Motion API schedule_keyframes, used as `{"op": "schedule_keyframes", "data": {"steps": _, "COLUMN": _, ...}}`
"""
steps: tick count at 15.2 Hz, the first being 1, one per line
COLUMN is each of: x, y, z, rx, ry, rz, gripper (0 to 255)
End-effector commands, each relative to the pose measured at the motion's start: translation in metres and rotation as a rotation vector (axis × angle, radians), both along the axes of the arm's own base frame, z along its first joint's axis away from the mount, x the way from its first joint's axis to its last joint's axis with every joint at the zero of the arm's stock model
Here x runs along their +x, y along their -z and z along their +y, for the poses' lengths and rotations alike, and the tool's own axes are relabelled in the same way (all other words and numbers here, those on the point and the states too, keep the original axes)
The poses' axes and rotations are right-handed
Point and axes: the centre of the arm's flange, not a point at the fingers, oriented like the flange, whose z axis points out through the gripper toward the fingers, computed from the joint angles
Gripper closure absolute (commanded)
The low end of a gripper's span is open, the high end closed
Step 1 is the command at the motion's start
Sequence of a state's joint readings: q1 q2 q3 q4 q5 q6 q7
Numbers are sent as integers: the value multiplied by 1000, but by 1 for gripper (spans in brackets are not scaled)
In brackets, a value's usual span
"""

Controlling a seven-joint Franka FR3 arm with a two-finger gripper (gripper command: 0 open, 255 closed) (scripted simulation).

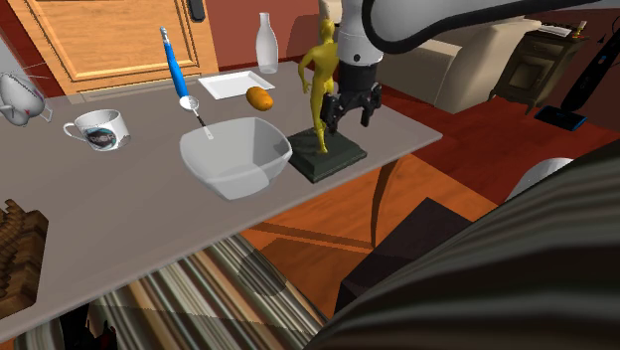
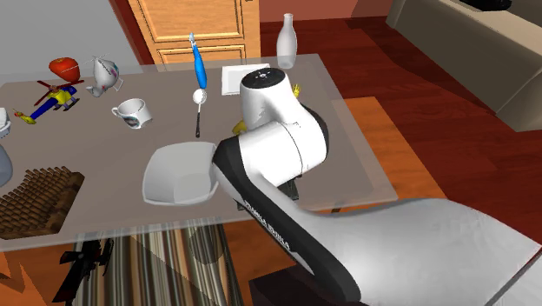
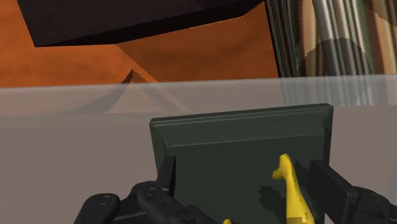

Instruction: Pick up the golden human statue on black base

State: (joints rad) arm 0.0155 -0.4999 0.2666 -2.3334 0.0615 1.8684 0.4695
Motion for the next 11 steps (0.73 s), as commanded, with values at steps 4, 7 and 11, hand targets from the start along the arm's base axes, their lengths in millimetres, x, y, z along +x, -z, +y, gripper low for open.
{"op": "schedule_keyframes", "data": {"steps": 4, "x": 34, "y": 10, "z": 42, "rx": 29, "ry": 67, "rz": -52, "gripper": 0}}
{"op": "schedule_keyframes", "data": {"steps": 7, "x": 34, "y": 26, "z": 42, "rx": 29, "ry": 67, "rz": -52, "gripper": 0}}
{"op": "schedule_keyframes", "data": {"steps": 11, "x": 34, "y": 47, "z": 42, "rx": 29, "ry": 67, "rz": -52, "gripper": 0}}
